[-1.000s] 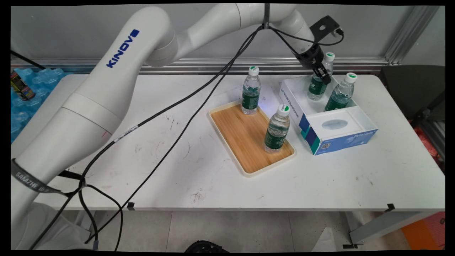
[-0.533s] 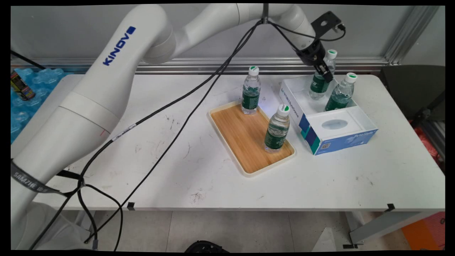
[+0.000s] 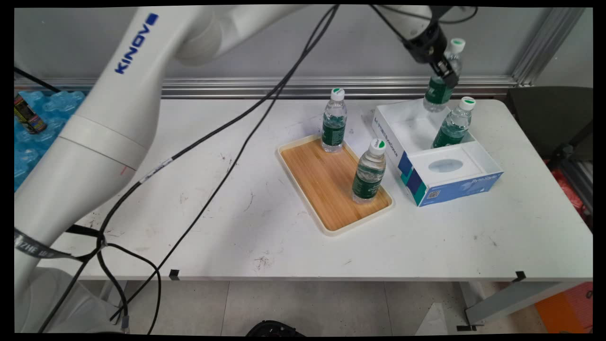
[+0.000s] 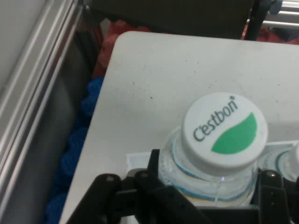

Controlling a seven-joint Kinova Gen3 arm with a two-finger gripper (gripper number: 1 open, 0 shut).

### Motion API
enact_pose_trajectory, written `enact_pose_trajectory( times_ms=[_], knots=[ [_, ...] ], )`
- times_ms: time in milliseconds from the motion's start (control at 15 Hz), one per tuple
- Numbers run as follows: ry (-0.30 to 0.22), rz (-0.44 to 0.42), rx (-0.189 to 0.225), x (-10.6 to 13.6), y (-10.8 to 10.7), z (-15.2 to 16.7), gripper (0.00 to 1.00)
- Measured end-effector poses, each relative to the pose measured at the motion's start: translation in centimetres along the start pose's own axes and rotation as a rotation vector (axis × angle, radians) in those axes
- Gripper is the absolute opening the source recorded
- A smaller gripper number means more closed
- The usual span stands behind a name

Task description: Place the picked object on the tray

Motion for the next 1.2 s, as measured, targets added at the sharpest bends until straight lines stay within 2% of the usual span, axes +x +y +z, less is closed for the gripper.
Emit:
enact_pose_trajectory(
  times_ms=[200,533,867,1200],
  knots=[
    [-0.003,0.023,0.031,1.2,0.5,-3.5,0.0],
    [-0.034,0.017,0.075,1.1,1.4,-9.8,0.0],
    [-0.081,-0.008,0.076,-0.3,3.2,-15.3,0.0],
    [-0.148,-0.042,0.067,-3.4,4.9,-20.9,0.0]
  ],
)
